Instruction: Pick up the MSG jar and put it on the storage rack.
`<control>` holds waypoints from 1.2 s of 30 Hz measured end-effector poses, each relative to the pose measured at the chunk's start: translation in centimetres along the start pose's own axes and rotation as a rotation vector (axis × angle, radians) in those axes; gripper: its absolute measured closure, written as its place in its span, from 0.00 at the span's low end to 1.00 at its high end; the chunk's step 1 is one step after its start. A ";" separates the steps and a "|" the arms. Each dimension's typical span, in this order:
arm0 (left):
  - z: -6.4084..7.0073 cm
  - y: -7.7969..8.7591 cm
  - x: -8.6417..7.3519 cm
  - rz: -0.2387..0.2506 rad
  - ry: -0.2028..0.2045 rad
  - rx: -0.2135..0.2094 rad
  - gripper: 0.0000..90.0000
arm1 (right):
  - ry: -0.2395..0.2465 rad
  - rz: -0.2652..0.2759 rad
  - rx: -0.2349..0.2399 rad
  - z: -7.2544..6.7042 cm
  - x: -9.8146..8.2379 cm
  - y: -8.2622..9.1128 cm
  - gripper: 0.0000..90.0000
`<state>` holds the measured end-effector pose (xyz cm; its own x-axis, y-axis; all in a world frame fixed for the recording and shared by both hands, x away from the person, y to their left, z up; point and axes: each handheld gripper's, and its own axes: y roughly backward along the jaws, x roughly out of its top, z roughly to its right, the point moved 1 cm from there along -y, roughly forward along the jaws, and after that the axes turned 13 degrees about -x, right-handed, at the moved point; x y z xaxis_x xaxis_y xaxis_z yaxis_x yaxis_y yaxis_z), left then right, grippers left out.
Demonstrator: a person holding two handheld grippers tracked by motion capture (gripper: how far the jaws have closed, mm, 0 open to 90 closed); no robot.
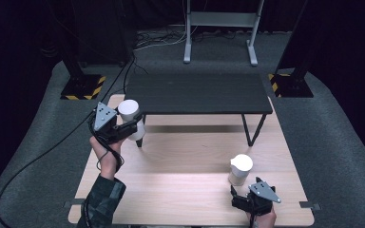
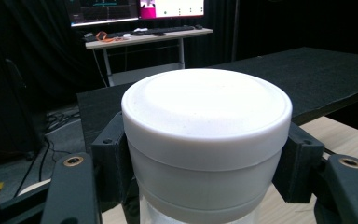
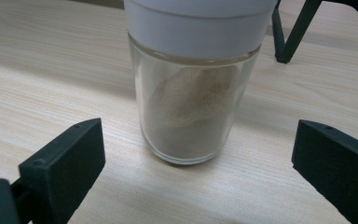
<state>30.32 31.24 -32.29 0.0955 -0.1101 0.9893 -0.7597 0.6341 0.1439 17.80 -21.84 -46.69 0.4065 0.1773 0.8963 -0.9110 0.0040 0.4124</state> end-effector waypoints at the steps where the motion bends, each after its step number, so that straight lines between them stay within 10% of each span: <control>1: 0.0 0.0 0.1 0.002 0.000 0.001 0.38 | 0.001 0.000 -0.001 0.0 0.0 0.0 0.02; 36: -0.1 0.9 2.3 0.035 -0.030 0.004 0.38 | 0.007 0.002 -0.002 -0.1 0.0 0.0 0.02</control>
<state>29.93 31.70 -29.88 0.0498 -0.1112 0.9925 -0.7649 0.6348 0.1095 17.78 -21.75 -46.71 0.4042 0.1839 0.8960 -0.9119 0.0052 0.4103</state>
